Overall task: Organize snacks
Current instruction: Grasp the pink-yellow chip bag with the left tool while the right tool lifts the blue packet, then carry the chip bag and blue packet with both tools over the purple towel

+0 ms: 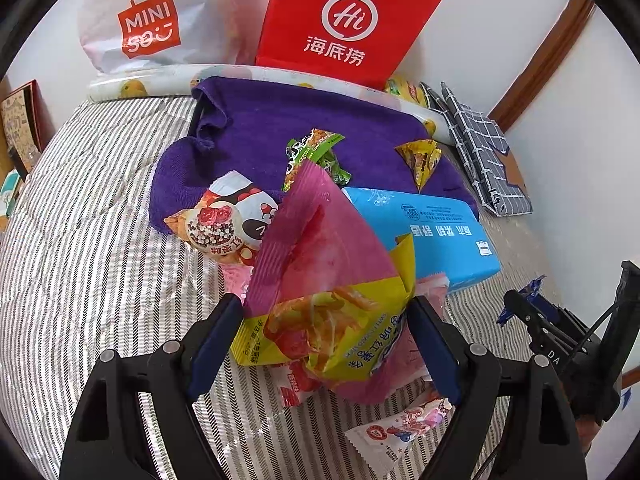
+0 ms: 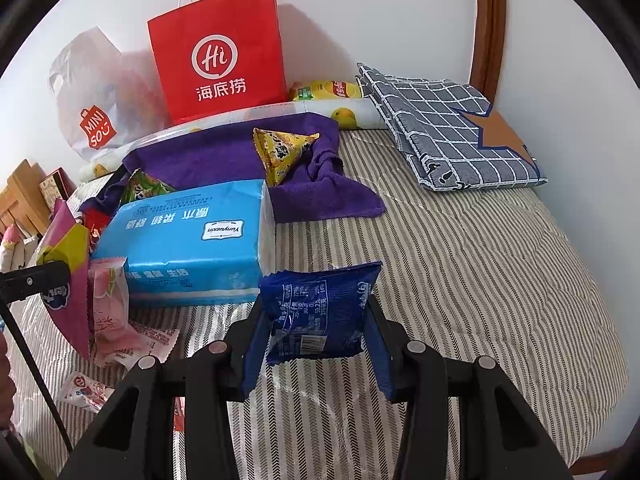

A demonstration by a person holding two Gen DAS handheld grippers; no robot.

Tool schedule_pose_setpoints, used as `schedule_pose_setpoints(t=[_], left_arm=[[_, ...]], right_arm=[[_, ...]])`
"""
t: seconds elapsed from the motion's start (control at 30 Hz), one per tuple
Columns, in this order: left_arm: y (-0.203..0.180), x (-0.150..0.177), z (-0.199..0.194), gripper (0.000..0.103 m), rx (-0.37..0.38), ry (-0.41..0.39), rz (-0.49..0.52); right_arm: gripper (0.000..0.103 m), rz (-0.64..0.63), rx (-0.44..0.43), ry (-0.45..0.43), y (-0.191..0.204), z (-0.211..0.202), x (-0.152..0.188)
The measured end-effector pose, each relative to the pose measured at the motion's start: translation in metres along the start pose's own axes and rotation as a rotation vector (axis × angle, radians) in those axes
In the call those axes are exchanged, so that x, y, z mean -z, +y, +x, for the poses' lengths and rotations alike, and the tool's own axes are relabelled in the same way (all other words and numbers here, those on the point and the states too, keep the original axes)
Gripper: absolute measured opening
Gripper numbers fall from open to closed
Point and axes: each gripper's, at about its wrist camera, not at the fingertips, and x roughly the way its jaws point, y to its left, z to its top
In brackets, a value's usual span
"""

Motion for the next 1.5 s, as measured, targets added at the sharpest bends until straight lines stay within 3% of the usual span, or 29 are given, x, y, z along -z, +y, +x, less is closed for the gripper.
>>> schedule_pose_setpoints(t=[0.8, 1.5], left_arm=[[0.003, 0.003, -0.015, 0.061, 0.033, -0.033, -0.008], [0.004, 0.007, -0.026, 0.056, 0.049, -0.046, -0.018]], right_arm=[[0.043, -0.002, 0.001, 0.000, 0.002, -0.002, 0.002], [0.043, -0.010, 0.001, -0.014, 0.008, -0.016, 0.005]])
